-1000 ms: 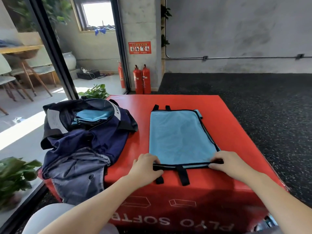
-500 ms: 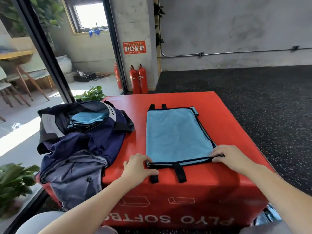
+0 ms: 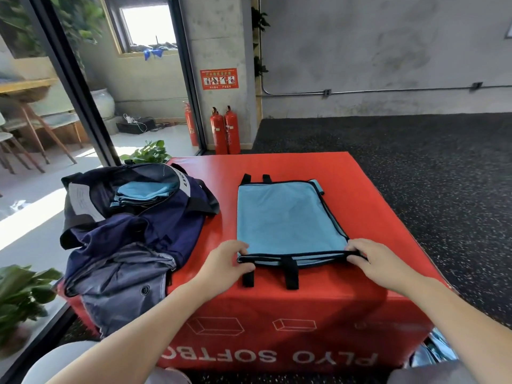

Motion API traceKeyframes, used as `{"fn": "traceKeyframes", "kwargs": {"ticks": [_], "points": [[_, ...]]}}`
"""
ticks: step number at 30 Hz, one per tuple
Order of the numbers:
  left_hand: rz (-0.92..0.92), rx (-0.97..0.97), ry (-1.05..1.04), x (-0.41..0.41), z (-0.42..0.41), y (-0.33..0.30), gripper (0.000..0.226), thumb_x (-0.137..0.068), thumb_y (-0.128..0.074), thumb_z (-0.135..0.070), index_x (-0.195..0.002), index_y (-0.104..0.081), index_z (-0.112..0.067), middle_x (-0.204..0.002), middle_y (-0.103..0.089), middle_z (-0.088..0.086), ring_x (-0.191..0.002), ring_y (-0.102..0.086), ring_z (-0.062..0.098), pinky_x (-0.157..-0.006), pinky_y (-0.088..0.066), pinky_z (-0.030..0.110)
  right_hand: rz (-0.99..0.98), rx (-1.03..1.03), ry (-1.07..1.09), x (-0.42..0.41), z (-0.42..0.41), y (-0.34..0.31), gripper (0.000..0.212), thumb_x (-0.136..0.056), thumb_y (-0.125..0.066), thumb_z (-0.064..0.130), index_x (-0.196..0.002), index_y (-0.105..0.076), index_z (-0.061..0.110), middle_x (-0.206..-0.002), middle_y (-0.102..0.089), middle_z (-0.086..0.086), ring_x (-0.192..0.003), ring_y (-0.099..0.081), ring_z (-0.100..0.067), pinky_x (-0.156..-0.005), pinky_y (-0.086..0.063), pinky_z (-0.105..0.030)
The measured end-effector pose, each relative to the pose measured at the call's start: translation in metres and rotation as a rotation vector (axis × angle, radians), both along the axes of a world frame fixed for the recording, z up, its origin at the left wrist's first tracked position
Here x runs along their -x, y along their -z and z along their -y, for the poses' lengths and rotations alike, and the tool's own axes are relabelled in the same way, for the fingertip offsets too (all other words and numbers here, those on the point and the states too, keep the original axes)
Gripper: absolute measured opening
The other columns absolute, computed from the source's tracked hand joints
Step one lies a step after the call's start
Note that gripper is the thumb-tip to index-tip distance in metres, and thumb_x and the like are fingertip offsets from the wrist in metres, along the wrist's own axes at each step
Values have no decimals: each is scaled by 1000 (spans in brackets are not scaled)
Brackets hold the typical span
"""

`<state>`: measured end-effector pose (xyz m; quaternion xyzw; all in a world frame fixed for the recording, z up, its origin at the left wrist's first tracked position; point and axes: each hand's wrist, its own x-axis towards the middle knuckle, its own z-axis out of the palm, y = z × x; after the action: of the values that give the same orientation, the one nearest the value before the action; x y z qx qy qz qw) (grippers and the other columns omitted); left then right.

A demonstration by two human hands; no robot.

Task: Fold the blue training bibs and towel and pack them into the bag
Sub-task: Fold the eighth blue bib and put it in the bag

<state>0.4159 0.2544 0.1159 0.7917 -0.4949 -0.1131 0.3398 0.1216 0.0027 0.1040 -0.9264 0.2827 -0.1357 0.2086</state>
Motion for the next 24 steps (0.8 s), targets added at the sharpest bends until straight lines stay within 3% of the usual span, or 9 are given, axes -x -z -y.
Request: {"fn": "traceKeyframes", "kwargs": {"ticks": [2,5,10,16,21,24], "points": [[-94,63,-22,0,-3,-9,16,-84,-76,-22,-87,-62,-27,-93,-73,-12,-90,-64,9,-84,-48,30,69,-106,48,1,-6,-12,6,-97,-65,21,-100,-67,25,-101,-71,14,-96,-63,-7,-89,-46,-30],[-153,103,-32,-1,-7,-20,11,-89,-70,-27,-88,-59,-26,-79,-71,4,-77,-64,25,-77,-52,43,107,-202,58,2,-12,-26,12,-97,-65,18,-91,-67,29,-84,-74,18,-78,-63,6,-77,-44,-22],[-189,146,-28,-3,-10,-33,9,-92,-69,-30,-89,-61,-29,-64,-62,16,-57,-42,11,-60,-37,32,161,-359,77,2,-13,-39,10,-95,-68,17,-89,-72,23,-83,-76,12,-79,-65,7,-79,-46,-24],[-201,183,-72,-14,-2,-36,9,-92,-70,-28,-88,-63,-24,-63,-62,15,-53,-38,9,-55,-33,29,182,-345,106,-18,-3,-46,12,-96,-67,24,-86,-73,24,-82,-74,7,-77,-64,0,-80,-48,-32],[-225,205,-102,-30,20,-25,14,-90,-72,-23,-83,-63,-30,-78,-73,-1,-67,-59,8,-72,-51,33,186,-328,140,-44,17,-44,13,-96,-67,26,-84,-73,27,-77,-72,18,-72,-60,8,-75,-44,-26],[-223,195,-127,-43,38,-21,17,-91,-71,-22,-82,-62,-33,-79,-73,-4,-71,-64,12,-75,-53,35,200,-318,160,-58,31,-43,11,-95,-68,28,-87,-74,29,-79,-72,20,-77,-62,4,-75,-43,-23]]}}
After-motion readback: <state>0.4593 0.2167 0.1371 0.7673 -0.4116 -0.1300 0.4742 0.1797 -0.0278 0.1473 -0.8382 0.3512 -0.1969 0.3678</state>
